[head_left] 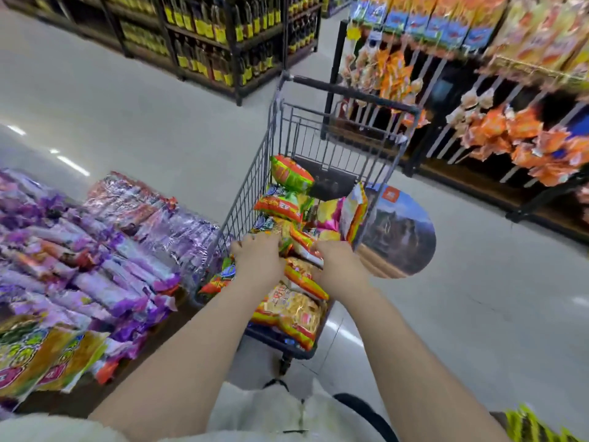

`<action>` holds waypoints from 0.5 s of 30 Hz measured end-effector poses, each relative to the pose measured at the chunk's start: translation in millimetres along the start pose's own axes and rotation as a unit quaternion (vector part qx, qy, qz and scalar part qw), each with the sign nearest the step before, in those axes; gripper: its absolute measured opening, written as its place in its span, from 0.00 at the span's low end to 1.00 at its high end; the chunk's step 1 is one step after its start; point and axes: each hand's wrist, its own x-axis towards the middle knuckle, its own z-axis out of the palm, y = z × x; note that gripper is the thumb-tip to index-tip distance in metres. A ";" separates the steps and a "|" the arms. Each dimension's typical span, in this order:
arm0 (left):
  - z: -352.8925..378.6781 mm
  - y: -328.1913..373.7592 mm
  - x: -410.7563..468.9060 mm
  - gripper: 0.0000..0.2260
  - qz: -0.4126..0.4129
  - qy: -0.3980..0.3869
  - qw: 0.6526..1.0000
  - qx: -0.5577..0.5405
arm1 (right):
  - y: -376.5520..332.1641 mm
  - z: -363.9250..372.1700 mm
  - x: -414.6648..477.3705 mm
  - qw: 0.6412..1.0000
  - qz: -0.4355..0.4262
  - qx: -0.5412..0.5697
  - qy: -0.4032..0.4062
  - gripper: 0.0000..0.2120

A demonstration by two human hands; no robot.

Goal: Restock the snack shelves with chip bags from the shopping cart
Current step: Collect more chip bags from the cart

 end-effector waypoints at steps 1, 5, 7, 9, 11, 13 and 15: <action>-0.8 -4.0 14.5 0.17 -0.017 -0.002 1.000 -0.008 | 0.1 1.2 15.0 1.000 -0.002 0.010 -0.008 0.17; 11.5 -24.8 52.2 0.16 -0.098 -0.033 0.993 -0.054 | 4.7 15.4 75.4 0.996 0.037 0.080 -0.033 0.15; 25.1 -35.2 68.4 0.16 -0.147 -0.061 0.985 -0.064 | 7.9 25.2 111.1 0.991 0.039 0.103 -0.070 0.17; 41.3 -44.5 85.5 0.16 -0.199 -0.077 0.974 -0.081 | 10.7 38.9 148.5 0.986 0.022 0.119 -0.112 0.19; 59.6 -48.9 102.4 0.15 -0.253 -0.088 0.957 -0.108 | 13.9 56.5 184.8 0.978 0.002 0.127 -0.164 0.20; 79.3 -48.0 117.4 0.15 -0.287 -0.111 0.943 -0.129 | 16.1 77.2 219.9 0.969 -0.017 0.116 -0.218 0.21; 100.4 -42.3 130.7 0.16 -0.329 -0.130 0.916 -0.191 | 18.3 95.6 252.3 0.961 -0.053 0.080 -0.261 0.22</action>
